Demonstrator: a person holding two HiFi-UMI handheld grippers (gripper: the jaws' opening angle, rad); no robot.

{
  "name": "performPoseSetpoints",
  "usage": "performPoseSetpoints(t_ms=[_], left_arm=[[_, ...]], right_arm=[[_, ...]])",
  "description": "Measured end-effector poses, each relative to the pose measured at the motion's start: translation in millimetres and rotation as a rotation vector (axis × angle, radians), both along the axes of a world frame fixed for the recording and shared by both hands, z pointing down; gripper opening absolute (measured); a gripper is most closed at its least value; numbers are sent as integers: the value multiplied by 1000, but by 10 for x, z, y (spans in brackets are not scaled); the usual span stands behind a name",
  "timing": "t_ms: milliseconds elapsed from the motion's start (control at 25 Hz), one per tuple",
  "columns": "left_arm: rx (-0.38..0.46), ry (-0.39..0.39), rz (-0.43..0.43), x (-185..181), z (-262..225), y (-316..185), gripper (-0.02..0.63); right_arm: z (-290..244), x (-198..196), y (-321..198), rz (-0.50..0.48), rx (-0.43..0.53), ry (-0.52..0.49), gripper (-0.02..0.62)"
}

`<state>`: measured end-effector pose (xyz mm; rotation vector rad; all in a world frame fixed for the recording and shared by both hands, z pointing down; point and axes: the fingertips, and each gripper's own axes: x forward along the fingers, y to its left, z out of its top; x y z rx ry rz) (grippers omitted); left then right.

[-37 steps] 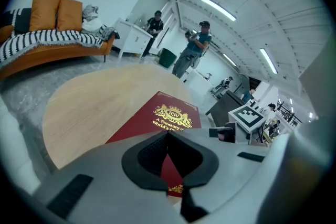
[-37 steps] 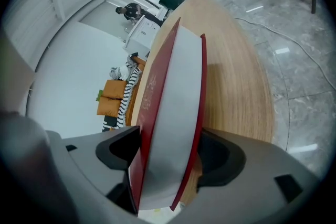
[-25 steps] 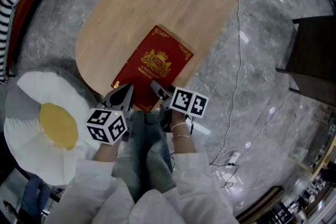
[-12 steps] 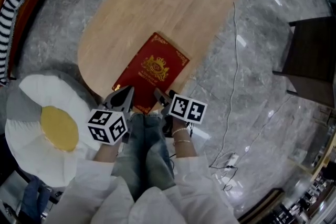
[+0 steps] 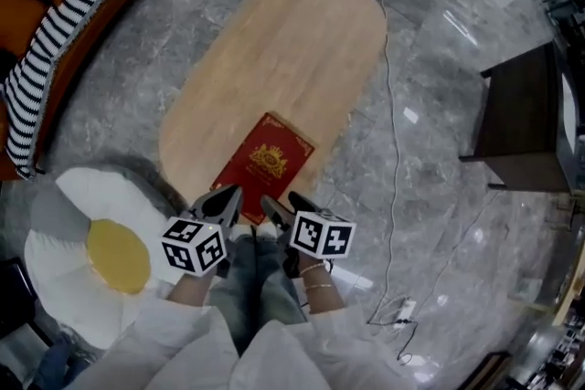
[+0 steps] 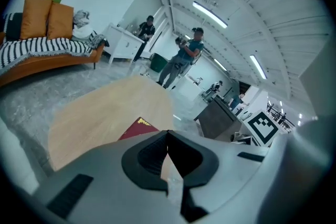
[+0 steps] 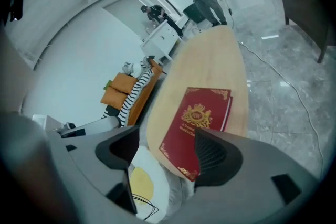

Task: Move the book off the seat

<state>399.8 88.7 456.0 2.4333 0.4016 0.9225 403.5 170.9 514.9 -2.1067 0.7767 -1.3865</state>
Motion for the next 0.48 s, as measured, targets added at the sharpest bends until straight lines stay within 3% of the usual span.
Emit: performPoseSetpoints(t_ms=[480], left_arm=[[-60,181,26,-74,-1474,38,6]], right_arm=[[-1757,-37,-192,-44,179,266,319]])
